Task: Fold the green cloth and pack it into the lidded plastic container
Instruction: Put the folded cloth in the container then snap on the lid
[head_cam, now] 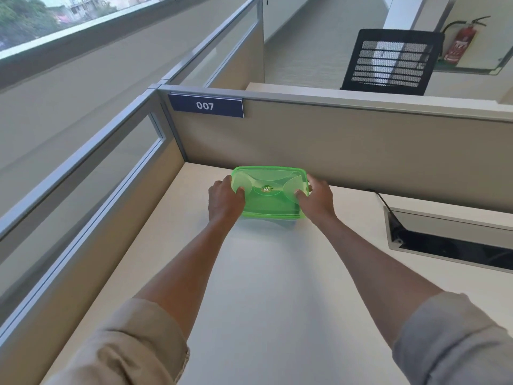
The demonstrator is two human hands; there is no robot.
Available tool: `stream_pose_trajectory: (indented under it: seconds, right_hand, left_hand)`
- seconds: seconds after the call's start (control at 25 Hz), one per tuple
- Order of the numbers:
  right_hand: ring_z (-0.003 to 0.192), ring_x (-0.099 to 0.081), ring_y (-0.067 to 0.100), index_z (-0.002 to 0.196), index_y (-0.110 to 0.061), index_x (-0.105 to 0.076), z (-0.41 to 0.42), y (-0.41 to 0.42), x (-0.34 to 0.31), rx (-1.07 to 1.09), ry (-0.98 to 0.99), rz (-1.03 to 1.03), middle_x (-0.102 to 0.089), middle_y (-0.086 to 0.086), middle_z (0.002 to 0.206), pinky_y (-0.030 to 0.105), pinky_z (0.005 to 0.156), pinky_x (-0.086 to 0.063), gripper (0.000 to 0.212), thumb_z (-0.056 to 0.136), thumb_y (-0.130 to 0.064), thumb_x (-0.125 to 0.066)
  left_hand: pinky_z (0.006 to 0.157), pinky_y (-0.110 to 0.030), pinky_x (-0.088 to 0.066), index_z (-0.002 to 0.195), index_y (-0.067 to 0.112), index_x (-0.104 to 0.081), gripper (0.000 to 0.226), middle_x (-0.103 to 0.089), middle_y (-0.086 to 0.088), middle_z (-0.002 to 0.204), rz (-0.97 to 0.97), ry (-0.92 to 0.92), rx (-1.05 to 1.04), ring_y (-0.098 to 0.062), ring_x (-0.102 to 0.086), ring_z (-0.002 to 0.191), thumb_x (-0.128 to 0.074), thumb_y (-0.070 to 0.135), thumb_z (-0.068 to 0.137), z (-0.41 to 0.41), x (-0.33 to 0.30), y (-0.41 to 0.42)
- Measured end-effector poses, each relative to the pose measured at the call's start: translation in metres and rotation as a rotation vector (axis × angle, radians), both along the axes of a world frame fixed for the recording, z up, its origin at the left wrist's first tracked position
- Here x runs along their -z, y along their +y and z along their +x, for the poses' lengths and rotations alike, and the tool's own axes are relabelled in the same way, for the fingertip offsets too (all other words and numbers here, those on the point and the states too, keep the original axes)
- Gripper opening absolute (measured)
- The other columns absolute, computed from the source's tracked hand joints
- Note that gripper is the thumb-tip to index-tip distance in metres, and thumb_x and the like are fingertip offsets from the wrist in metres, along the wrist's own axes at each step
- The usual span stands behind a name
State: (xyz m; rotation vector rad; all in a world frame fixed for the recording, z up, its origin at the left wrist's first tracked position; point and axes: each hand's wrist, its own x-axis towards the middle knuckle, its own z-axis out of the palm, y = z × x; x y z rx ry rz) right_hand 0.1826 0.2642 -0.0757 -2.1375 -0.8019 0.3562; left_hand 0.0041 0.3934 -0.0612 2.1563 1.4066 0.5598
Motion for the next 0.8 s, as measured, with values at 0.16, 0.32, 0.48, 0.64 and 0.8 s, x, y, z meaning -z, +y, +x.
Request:
stream_pose_trajectory:
  seconds: [0.16,0.32,0.48,0.64,0.8]
  right_hand:
    - [0.119,-0.048,0.032,0.134,-0.012,-0.049,-0.006,0.008,0.005,0.039,-0.053,-0.078,-0.049,0.016,0.128,0.037,0.095,-0.042,0.050,0.087,-0.025,-0.062]
    - [0.113,-0.051,0.036,0.132,-0.012,-0.048,-0.017,0.010,0.010,0.049,-0.098,-0.152,-0.047,0.016,0.121,0.040,0.087,-0.045,0.044,0.092,-0.026,-0.056]
    - [0.113,-0.051,0.037,0.130,-0.011,-0.049,-0.020,0.013,0.009,0.063,-0.136,-0.158,-0.047,0.015,0.123,0.041,0.084,-0.047,0.042,0.092,-0.027,-0.056]
    - [0.111,-0.053,0.038,0.132,-0.012,-0.046,-0.020,0.014,0.008,0.056,-0.179,-0.193,-0.046,0.014,0.124,0.041,0.080,-0.047,0.042,0.094,-0.029,-0.052]
    - [0.105,-0.057,0.039,0.141,-0.015,-0.036,-0.022,0.014,0.011,0.050,-0.223,-0.240,-0.045,0.015,0.125,0.041,0.075,-0.046,0.047,0.098,-0.031,-0.045]
  left_hand:
    - [0.095,-0.042,-0.039,0.129,0.007,-0.052,0.042,-0.058,-0.018,0.121,0.028,0.061,0.001,-0.035,-0.046,0.114,-0.050,0.029,0.094,0.003,0.007,0.005]
    - [0.092,-0.044,-0.041,0.128,0.008,-0.052,0.040,-0.058,-0.016,0.120,0.044,0.116,-0.033,-0.035,-0.047,0.113,-0.049,0.030,0.094,0.004,0.010,0.004]
    - [0.091,-0.044,-0.041,0.129,0.008,-0.051,0.040,-0.058,-0.016,0.121,0.034,0.123,-0.034,-0.035,-0.047,0.113,-0.048,0.029,0.095,0.000,0.013,0.004]
    - [0.090,-0.045,-0.042,0.132,0.008,-0.048,0.041,-0.056,-0.017,0.124,0.053,0.133,-0.018,-0.035,-0.047,0.113,-0.045,0.029,0.097,0.001,0.016,0.005]
    - [0.090,-0.046,-0.042,0.142,0.010,-0.040,0.047,-0.053,-0.018,0.129,0.099,0.197,0.016,-0.036,-0.046,0.115,-0.040,0.031,0.100,0.005,0.022,0.007]
